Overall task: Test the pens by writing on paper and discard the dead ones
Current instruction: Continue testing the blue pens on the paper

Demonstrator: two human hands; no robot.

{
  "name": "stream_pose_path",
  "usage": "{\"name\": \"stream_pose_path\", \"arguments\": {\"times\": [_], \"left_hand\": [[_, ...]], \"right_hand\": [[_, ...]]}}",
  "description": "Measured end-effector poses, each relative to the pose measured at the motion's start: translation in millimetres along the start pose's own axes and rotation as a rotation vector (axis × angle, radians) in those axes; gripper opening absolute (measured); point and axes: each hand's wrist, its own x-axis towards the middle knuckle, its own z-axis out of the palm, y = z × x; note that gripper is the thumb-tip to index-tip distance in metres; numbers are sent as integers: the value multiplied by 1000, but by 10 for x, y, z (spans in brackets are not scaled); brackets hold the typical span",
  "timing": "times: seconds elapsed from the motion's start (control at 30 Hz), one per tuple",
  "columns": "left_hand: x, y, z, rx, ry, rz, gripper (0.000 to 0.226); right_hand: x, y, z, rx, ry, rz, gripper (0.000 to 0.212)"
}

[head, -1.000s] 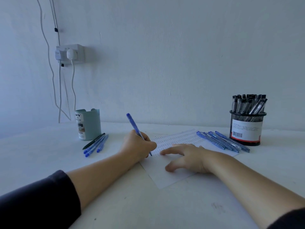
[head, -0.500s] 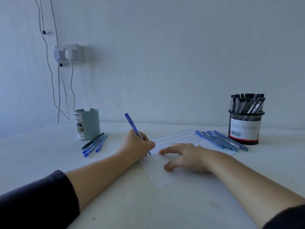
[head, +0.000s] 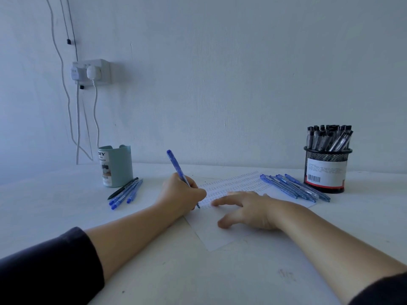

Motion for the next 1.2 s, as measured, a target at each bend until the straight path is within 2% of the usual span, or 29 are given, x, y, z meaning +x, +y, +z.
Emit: {"name": "stream_pose_path", "arguments": {"times": [1.2], "left_hand": [[-19, 5, 14, 18, -24, 40, 17]], "right_hand": [[6, 4, 5, 4, 14, -3, 53]]}}
